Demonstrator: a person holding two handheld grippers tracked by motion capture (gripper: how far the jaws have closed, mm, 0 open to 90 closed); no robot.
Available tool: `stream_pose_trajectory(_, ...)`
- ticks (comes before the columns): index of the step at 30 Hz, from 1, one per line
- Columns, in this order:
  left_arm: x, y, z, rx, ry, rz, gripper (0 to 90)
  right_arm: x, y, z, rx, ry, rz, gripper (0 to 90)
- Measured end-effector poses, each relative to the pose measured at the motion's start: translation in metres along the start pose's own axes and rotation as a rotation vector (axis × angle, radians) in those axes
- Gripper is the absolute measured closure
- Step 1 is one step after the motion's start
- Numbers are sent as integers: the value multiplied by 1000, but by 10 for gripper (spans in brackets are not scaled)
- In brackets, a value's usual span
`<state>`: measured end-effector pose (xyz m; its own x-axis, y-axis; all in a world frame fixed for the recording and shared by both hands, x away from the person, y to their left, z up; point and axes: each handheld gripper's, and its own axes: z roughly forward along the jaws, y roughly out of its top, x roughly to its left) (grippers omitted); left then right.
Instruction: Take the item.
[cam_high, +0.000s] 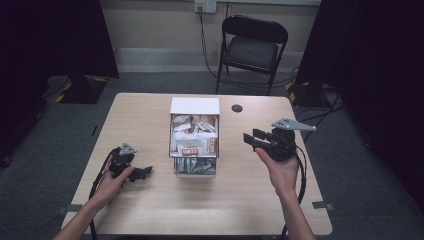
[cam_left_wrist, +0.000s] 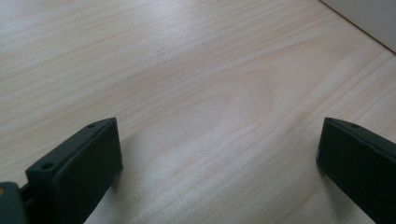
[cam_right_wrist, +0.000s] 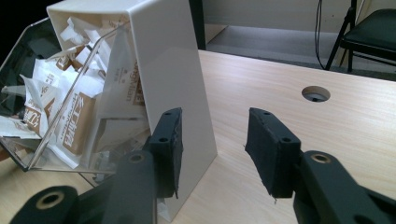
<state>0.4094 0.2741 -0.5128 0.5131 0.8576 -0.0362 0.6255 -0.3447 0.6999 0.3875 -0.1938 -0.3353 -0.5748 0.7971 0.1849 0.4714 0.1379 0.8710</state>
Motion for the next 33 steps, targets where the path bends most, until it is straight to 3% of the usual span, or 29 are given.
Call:
stream_pose_trajectory(5,0,0,0,0,0,0,0,7,5,-3,-13,30,-17,582)
stream_pose_trajectory(15,0,0,0,0,0,0,0,42,28,-13,-60,121,-84,607)
stream_pose_trajectory(26,0,0,0,0,-1,-1,0,69,42,3,-67,210,-132,616)
stream_pose_trajectory(33,0,0,0,0,0,-1,0,86,48,21,-40,264,-163,626)
